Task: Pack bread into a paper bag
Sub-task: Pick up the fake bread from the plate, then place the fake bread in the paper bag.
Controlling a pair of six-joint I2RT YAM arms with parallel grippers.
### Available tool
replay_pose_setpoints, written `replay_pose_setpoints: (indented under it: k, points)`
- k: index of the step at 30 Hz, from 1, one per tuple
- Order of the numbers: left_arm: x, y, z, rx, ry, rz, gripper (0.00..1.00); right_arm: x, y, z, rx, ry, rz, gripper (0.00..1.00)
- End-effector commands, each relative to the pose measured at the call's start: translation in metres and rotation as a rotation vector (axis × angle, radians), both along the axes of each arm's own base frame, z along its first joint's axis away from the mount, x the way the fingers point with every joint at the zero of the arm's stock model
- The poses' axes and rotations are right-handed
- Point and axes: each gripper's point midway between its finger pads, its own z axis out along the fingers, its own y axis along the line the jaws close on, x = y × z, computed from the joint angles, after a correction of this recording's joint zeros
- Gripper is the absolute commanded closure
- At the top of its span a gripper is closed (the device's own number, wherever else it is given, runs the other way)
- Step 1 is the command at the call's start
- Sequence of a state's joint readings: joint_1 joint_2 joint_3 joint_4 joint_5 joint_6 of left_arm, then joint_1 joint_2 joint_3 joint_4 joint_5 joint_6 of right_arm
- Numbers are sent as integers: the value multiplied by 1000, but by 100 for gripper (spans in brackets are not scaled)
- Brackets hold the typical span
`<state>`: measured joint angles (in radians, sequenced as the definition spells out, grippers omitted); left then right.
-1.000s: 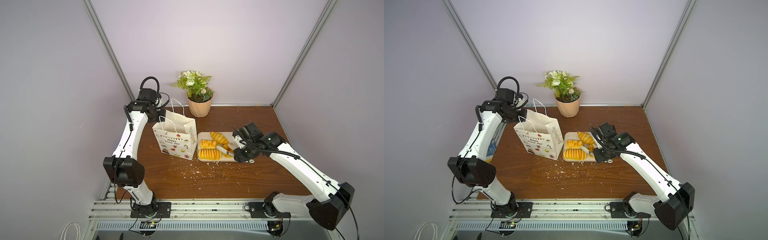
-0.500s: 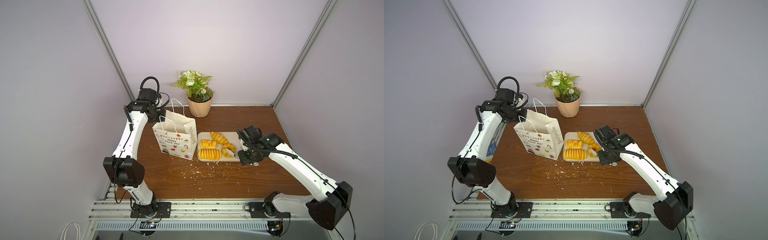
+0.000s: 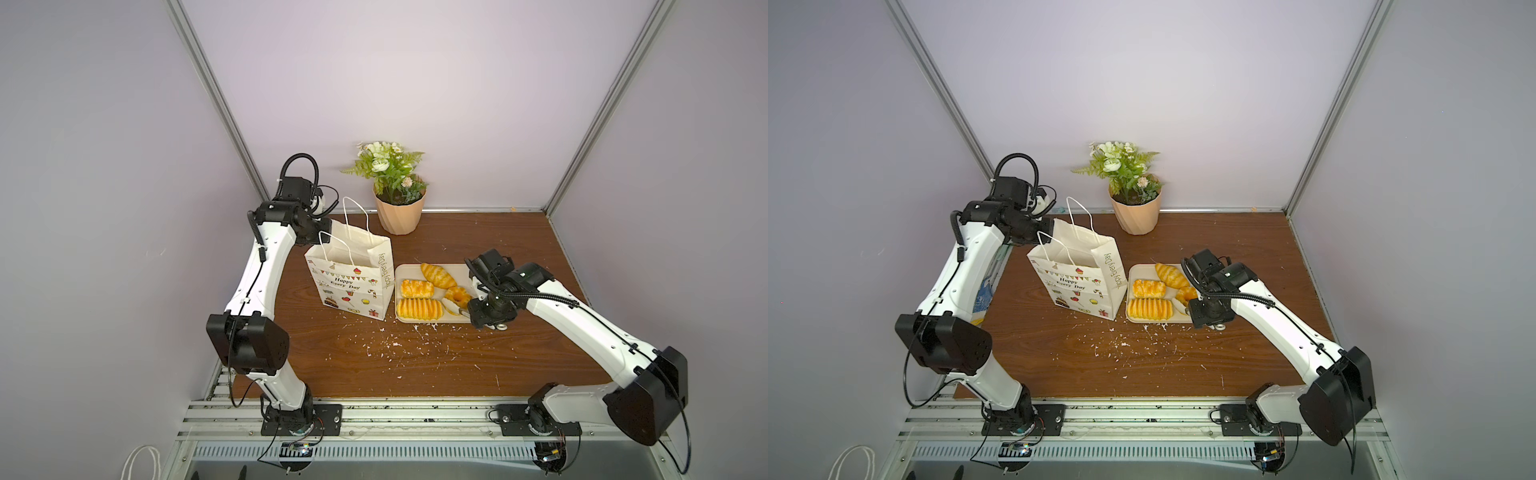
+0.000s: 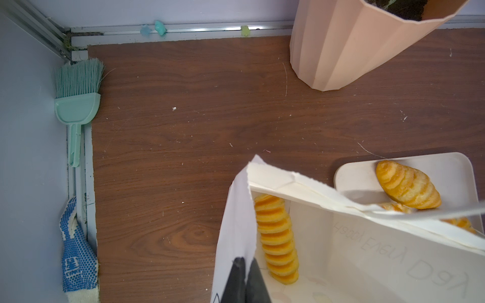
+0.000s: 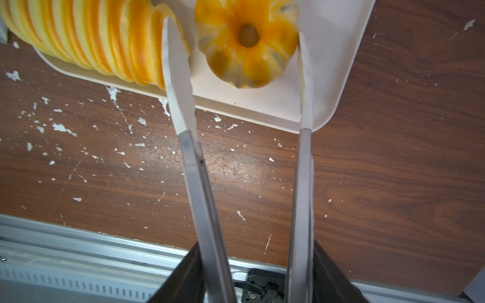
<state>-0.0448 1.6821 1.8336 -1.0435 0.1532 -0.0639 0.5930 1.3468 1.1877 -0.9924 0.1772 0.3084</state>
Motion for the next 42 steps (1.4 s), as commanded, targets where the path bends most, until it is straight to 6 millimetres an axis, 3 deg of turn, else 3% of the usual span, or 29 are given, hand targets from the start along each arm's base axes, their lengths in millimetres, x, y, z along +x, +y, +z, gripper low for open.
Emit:
replay_pose_setpoints:
  k: [1,10,14,17,22,27,31,34,38,42]
  points:
    - [-1,2,-2,-10,16,3,94,4,4,8,19,-9,-6,41]
    - [-2,2,-2,-11,14,2,94,11,-3,3,-54,-16,-6,42]
    - [-3,1,0,-11,9,0,94,15,-4,4,-71,-23,-1,48]
    - [-4,1,1,-10,7,-1,94,17,-6,8,-82,-36,2,59]
    - [-6,2,2,-12,6,2,94,23,-4,25,-74,-72,5,69]
    - [-6,2,2,-12,6,2,94,32,-3,66,-59,-143,-3,70]
    - [-4,2,2,-9,5,1,94,52,11,124,17,-270,11,70]
    - [-5,3,2,-2,3,6,94,65,29,162,89,-324,46,71]
    - [-5,4,3,-2,0,8,94,72,69,206,280,-387,149,73]
    - [-4,3,5,-8,-3,5,94,78,101,227,382,-426,235,73]
